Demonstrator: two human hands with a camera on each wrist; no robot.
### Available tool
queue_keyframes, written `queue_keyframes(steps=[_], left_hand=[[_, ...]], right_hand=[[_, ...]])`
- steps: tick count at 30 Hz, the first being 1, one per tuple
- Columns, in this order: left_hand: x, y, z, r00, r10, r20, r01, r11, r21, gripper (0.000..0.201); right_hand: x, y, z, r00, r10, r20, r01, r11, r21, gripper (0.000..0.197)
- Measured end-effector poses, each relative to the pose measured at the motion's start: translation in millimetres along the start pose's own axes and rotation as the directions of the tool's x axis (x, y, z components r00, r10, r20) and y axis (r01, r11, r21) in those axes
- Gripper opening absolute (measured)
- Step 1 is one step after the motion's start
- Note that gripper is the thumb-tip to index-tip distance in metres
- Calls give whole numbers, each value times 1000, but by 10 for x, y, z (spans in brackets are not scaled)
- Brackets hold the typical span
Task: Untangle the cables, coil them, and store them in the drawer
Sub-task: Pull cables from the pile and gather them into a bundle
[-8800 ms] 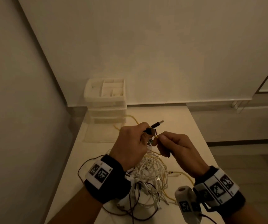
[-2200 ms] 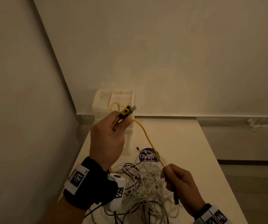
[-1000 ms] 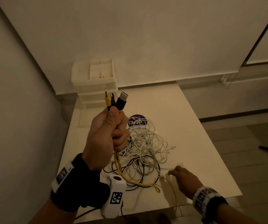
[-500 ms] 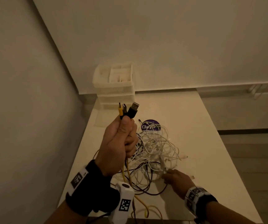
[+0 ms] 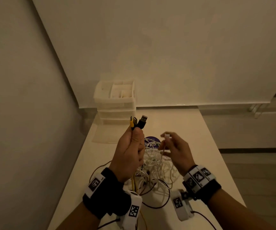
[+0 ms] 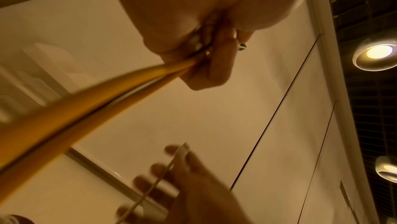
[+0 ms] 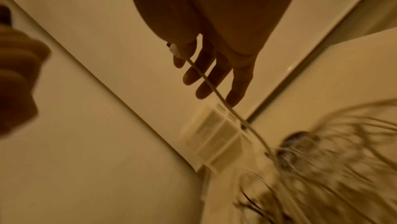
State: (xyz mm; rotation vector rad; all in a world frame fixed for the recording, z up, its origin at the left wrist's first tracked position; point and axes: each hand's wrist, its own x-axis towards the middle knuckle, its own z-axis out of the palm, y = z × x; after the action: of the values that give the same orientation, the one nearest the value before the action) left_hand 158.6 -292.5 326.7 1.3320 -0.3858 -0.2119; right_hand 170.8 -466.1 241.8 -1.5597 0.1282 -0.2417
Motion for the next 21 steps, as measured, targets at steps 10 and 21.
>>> queue_keyframes(steps=[10, 21], left_hand=[[284, -20, -44, 985, 151, -80, -132, 969, 208, 29], [438, -171, 159, 978, 161, -132, -114, 944, 311, 23]], right_hand=[[41, -864, 244, 974, -221, 45, 213, 968, 134, 12], [-151, -782, 375, 976, -212, -46, 213, 977, 28, 14]])
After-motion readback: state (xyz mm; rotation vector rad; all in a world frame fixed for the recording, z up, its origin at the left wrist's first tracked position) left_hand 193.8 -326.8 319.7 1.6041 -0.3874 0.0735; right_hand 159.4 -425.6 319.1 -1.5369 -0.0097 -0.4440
